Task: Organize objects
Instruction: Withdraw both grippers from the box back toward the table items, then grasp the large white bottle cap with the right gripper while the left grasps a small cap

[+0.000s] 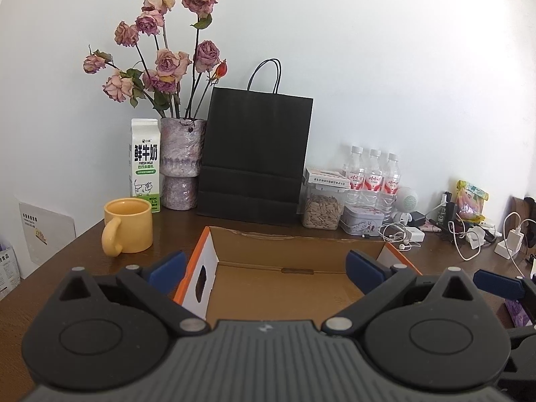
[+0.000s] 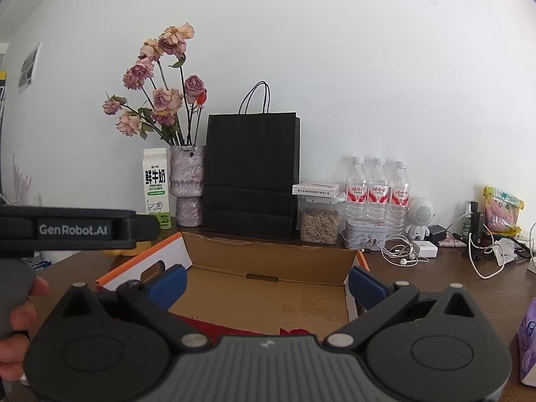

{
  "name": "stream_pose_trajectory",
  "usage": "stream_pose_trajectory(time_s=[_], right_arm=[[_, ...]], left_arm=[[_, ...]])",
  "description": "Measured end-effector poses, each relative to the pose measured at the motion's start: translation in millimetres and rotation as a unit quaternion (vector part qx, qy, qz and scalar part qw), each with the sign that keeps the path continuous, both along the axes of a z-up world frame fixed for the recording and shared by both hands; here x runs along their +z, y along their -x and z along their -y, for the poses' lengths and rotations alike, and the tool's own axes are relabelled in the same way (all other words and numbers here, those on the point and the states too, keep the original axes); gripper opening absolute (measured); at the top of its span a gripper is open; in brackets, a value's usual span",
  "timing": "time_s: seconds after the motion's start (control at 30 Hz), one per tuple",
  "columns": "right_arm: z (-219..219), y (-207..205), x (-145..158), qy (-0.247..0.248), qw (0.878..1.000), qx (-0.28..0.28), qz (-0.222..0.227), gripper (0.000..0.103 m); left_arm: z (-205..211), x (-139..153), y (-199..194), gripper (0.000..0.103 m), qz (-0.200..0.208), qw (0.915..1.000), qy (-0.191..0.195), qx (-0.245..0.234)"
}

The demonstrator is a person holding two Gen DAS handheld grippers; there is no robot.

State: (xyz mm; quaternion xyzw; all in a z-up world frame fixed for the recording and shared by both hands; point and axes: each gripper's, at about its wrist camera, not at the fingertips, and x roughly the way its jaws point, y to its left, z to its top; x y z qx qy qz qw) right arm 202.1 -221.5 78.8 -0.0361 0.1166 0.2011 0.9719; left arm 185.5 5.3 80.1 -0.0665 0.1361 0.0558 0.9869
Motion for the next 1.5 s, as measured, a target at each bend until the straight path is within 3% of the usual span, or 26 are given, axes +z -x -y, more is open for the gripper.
stream_pose_trajectory(time_s=[0.53, 0.77, 1.2, 1.4, 1.5], right_arm=[[29, 86, -15, 0.023, 0.999, 0.035, -0.031, 0.103], [31, 110, -31, 0.035, 0.995, 0.051, -0.077, 0.103], [14, 142, -66, 0.061, 0.982, 0.089, -0.153, 0.102], [3, 143, -75, 0.071, 0.976, 0.11, -0.173, 0.093], [-2, 142, -77, 0.07, 0.975, 0.111, -0.179, 0.083]], left_arm=[[-44, -12, 90, 0.103, -0.032, 0.9992, -0.006, 0.024], [-54, -33, 120, 0.103, -0.072, 0.9968, -0.019, 0.031], [-64, -74, 161, 0.103, -0.14, 0.9897, -0.005, 0.028], [-66, -84, 165, 0.103, -0.156, 0.9875, 0.001, 0.022], [-67, -85, 165, 0.103, -0.157, 0.9874, 0.003, 0.023]])
